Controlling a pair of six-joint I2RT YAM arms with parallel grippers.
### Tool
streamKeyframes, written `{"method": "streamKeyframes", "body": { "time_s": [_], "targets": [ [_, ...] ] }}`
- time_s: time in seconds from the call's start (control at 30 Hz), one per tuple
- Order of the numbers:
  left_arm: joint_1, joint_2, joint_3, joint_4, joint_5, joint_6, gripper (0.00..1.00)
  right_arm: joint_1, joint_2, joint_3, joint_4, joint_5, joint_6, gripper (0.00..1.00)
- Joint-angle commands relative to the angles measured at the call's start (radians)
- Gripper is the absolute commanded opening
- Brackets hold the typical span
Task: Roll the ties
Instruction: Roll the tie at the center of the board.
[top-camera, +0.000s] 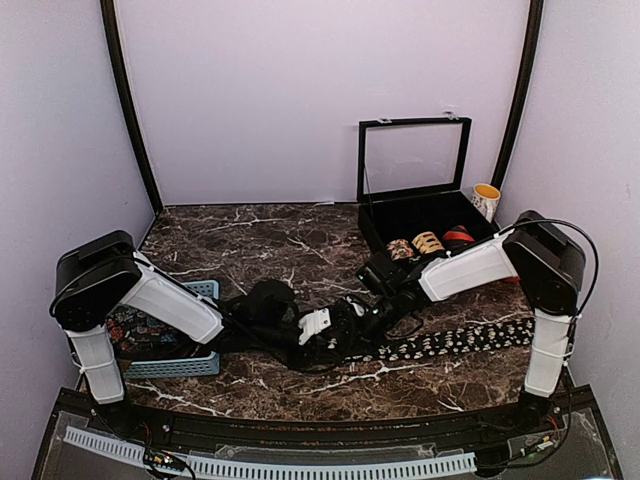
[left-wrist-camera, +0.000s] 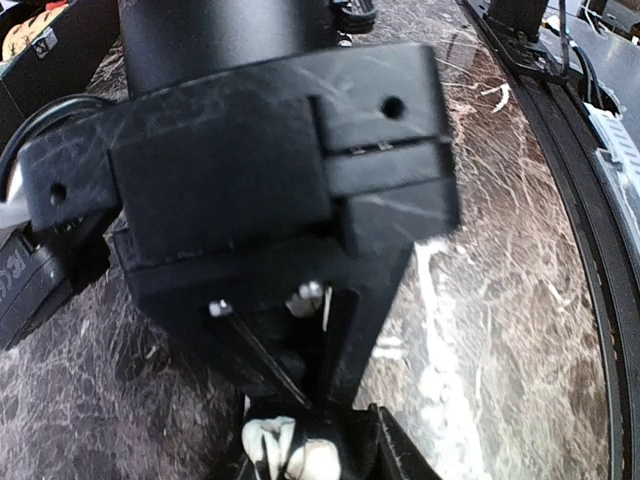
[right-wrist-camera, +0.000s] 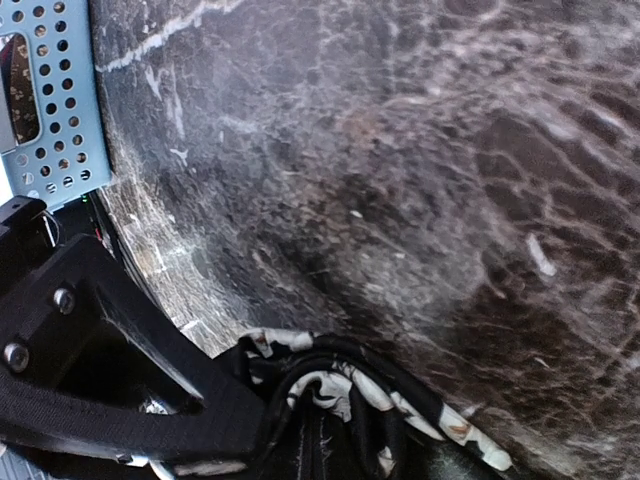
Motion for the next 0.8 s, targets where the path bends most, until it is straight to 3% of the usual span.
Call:
{"method": "streamKeyframes", "body": {
  "time_s": [0.0, 0.4, 0.5, 0.63, 0.77],
  "targets": [
    [-0.014, 0.073, 0.047, 0.035, 0.0, -0.033, 0.33, 0.006, 0.026, -0.029, -0.043, 0.051, -0.019, 0.01],
    [-0.014, 0.134, 0.013, -0.067, -0.085, -0.058, 0.27, -0.004, -0.101, -0.037, -0.028, 0.059, -0.044, 0.04],
    [-0.014, 0.134, 0.021, -0.107, -0.093, -0.064, 0.27, -0.015, -0.168, -0.081, 0.008, 0.046, -0.019, 0.14],
    [-0.014, 0.139, 0.038, -0.138, -0.093, -0.059, 0.27, -0.015, -0.201, -0.111, 0.094, 0.005, 0.028, 0.38],
    [-0.014, 0.15, 0.055, -0.152, -0.093, -0.059, 0.28, -0.008, -0.15, -0.082, 0.093, -0.01, 0.03, 0.41]
  ]
}}
